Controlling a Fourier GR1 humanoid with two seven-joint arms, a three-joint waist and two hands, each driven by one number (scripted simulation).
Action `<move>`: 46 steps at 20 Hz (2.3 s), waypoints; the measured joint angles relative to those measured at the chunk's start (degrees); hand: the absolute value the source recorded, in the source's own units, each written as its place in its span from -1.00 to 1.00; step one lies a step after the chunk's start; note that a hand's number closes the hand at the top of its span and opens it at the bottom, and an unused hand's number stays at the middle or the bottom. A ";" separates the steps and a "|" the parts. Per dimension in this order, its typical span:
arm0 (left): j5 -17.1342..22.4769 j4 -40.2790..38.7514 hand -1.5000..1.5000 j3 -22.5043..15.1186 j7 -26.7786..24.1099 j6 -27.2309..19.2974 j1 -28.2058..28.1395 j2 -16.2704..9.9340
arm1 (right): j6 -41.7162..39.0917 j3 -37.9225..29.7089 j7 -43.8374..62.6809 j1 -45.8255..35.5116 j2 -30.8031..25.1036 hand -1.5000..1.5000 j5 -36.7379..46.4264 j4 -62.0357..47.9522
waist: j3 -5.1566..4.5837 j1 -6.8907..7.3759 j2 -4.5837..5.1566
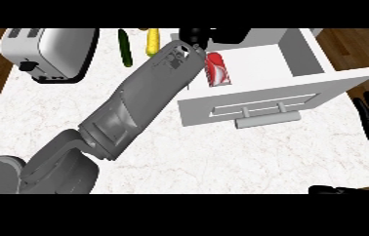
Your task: Pick up the can, place it into the drawer and close the drawer
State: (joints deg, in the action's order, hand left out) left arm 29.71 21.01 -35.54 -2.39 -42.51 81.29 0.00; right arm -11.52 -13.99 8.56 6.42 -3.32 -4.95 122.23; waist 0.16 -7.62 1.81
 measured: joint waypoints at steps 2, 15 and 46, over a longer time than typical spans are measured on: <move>0.68 0.01 -1.00 -0.28 -0.04 -0.82 0.16 0.00 | 0.16 0.41 0.13 0.17 0.28 -1.00 0.30 0.49 | -0.01 -0.12 0.02; 6.58 2.19 -1.00 -0.36 -2.65 -3.38 -1.63 0.00 | -0.13 1.23 -4.18 -2.08 -4.99 -1.00 10.98 3.95 | -0.07 0.63 -0.07; 6.72 12.21 -1.00 1.43 2.92 -4.09 -1.27 -6.30 | 19.99 19.67 -11.27 -13.88 -7.17 -1.00 64.45 -28.80 | -0.13 8.69 -1.92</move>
State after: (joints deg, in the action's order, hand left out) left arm 36.43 33.22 -34.10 0.53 -46.60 80.02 -6.31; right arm 8.48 5.68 -2.71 -7.47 -10.49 59.51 93.43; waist 0.03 1.06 -0.12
